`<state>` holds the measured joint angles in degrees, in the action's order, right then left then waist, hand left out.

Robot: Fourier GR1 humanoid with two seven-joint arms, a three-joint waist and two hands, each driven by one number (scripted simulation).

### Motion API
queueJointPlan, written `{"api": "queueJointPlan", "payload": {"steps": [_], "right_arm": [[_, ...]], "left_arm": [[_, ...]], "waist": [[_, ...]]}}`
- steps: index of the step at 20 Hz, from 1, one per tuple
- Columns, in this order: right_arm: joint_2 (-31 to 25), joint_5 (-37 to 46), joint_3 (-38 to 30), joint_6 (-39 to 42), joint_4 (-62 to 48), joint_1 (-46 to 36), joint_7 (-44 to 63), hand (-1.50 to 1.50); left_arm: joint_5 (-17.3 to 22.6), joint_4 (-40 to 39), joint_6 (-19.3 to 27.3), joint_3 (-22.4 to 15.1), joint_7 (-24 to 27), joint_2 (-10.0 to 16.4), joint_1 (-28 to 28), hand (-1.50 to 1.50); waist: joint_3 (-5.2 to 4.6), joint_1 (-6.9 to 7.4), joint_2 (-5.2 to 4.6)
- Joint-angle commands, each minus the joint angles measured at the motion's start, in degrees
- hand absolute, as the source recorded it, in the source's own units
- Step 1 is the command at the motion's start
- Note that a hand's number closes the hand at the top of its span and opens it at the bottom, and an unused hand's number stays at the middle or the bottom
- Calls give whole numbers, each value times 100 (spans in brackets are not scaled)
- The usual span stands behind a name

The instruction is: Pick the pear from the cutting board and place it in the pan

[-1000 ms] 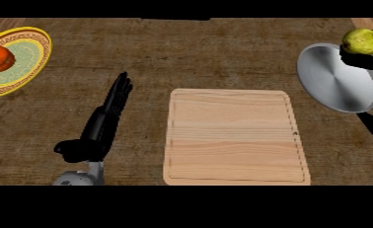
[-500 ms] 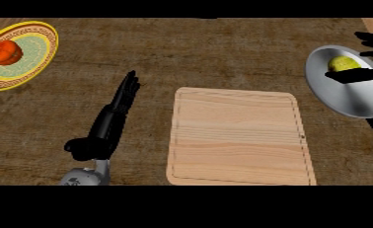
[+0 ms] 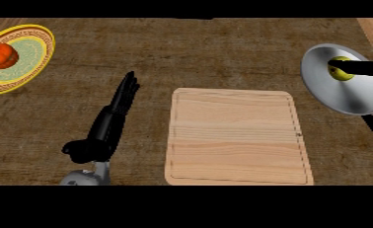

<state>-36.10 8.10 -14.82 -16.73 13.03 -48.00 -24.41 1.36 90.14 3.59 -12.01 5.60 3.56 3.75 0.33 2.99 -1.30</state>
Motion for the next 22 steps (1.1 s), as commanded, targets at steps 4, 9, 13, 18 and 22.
{"api": "queueJointPlan", "payload": {"steps": [4,9,13,18,22], "right_arm": [[-327,-736,-708,1114,-118,185,-400,-150],[-619,-1035,-921,2628,-186,893,-1048,-150],[-983,-1064,-862,3462,0,1042,-976,-150],[-986,-1108,-835,3849,227,1687,-1606,-150],[-892,-1042,-740,3737,372,1957,-1819,-150]], "left_arm": [[161,-168,-211,270,96,194,-70,0],[83,-250,-121,263,261,105,-161,0],[-21,115,-31,74,218,-14,-466,0],[-64,195,47,140,-13,-66,-415,0],[-97,184,-71,219,-112,2,-306,0]], "waist": [[-19,-160,70],[-16,-210,79],[-25,-228,113],[-28,-257,120],[-27,-246,116]]}}
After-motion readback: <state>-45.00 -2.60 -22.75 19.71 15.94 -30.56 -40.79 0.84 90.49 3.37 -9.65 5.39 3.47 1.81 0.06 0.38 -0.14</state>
